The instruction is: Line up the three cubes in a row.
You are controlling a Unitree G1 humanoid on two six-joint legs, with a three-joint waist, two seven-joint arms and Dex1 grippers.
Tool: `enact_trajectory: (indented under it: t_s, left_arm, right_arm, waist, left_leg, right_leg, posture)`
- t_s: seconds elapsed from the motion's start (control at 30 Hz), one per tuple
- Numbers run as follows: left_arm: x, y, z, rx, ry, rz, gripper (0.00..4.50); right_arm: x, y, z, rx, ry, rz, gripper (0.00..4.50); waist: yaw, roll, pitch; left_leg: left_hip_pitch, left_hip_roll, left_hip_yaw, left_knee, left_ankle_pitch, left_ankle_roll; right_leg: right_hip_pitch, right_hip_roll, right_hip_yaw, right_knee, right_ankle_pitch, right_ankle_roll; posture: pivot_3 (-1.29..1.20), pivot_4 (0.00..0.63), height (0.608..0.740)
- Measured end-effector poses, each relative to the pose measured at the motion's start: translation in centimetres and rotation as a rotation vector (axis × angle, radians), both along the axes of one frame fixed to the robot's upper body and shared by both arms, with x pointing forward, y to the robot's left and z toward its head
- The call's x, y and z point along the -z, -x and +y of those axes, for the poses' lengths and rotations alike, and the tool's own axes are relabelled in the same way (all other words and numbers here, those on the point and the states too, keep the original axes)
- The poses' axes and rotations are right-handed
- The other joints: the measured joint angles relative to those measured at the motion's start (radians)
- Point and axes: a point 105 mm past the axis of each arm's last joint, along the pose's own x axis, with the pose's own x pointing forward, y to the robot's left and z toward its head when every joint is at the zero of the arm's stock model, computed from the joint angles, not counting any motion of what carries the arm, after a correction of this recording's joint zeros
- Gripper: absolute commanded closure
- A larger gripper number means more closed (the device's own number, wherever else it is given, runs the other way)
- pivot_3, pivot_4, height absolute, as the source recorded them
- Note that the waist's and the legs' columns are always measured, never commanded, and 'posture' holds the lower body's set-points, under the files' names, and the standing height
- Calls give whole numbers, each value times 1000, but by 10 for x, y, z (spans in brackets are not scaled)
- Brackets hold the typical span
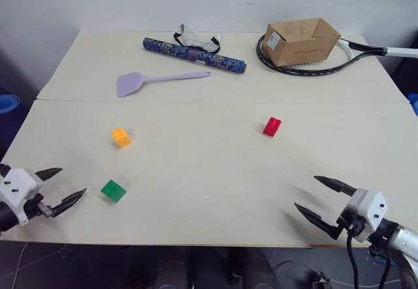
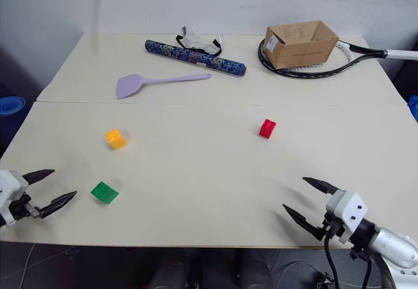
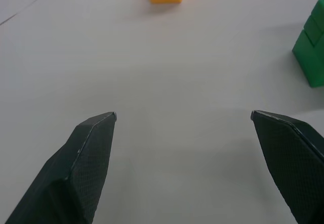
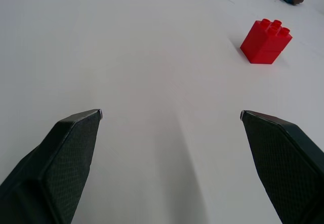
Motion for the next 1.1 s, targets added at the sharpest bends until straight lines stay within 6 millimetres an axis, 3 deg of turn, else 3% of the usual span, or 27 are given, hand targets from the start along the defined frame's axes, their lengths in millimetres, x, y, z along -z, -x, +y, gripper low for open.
enact_trajectory:
  t_s: [0.2,0.27,0.33,0.47,0.63,0.77,0.97,1.1]
  left_arm:
    - [-4,-2,-9,22,113,29,16]
    - [-12,-6,-17,66,143,55,16]
    - [-26,-11,-35,139,171,35,16]
    - [-55,-25,-91,372,205,-25,16]
    - [-63,-27,-124,521,209,-22,16]
    - [-69,-34,-140,601,206,-25,16]
    - [-70,-39,-158,678,207,-37,16]
    - [-66,-41,-167,702,208,-34,16]
  right_arm:
    - [-9,-6,6,70,-66,-37,0]
    - [-13,-10,1,177,-154,-54,0]
    - [-14,-11,-11,299,-219,-64,0]
    - [-4,-5,-30,483,-278,-71,0]
    - [13,-8,-22,512,-297,-52,0]
    - [6,-44,15,483,-397,-88,0]
    - [-34,-118,58,598,-499,-205,0]
    - [-51,-153,88,650,-509,-233,0]
  waist:
    - [4,-2,-1]
    - [5,-3,-2]
    - [5,-3,-2]
    - [1,-3,-2]
    - [-22,-1,-2]
    - [-36,-1,-2]
    - [-29,-1,-2]
    - [-30,-1,-2]
  left_leg:
    - [0,0,-1,0,-1,-2]
    - [0,0,-2,1,-1,-2]
    - [0,0,-2,0,-2,-3]
    - [1,0,-1,1,-2,-4]
    - [3,4,1,0,-1,-3]
    - [3,4,4,1,0,-5]
    - [-2,4,7,2,4,-6]
    - [-3,4,7,2,4,-6]
  right_leg:
    - [0,0,0,0,0,0]
    - [0,0,-1,0,0,0]
    - [1,-1,0,0,0,0]
    - [2,0,0,0,0,0]
    - [2,6,3,3,0,-1]
    - [-1,7,6,9,-1,-2]
    - [-9,8,9,15,-2,-4]
    - [-10,9,9,14,-2,-4]
  posture:
    - [0,150,740]
    - [0,150,740]
    - [0,150,740]
    - [0,150,740]
    - [0,150,740]
    - [0,150,740]
    - [0,150,740]
    - [0,150,740]
